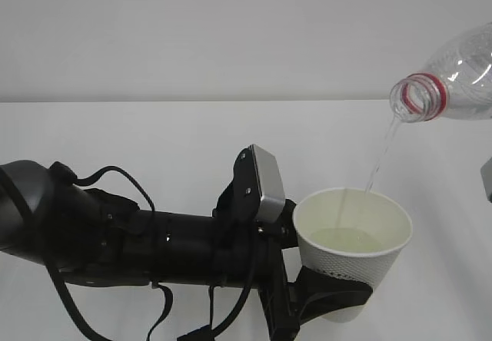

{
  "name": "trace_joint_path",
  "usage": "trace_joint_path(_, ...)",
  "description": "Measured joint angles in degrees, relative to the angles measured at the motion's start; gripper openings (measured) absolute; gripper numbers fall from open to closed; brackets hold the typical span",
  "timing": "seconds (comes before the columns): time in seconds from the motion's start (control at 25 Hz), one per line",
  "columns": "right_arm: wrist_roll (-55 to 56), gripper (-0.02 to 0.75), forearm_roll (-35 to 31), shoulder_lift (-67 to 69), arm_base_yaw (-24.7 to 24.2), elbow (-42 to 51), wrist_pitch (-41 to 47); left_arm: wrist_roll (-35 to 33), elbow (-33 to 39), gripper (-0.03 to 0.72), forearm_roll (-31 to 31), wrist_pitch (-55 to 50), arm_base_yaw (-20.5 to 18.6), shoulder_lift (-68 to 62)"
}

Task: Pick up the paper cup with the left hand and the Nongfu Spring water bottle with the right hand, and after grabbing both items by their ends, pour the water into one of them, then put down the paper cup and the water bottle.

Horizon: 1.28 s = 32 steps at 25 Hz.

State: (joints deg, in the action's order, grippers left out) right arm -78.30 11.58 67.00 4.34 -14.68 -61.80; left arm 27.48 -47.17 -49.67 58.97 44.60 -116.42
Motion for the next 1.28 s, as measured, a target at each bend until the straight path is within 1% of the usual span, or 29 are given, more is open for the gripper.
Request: trace_joint_path(1.28,-0.8,0.387,0.2,0.0,0.0,-0.4,0.0,0.0,0.0,0.543,0.0,-0.1,0.0,0.0)
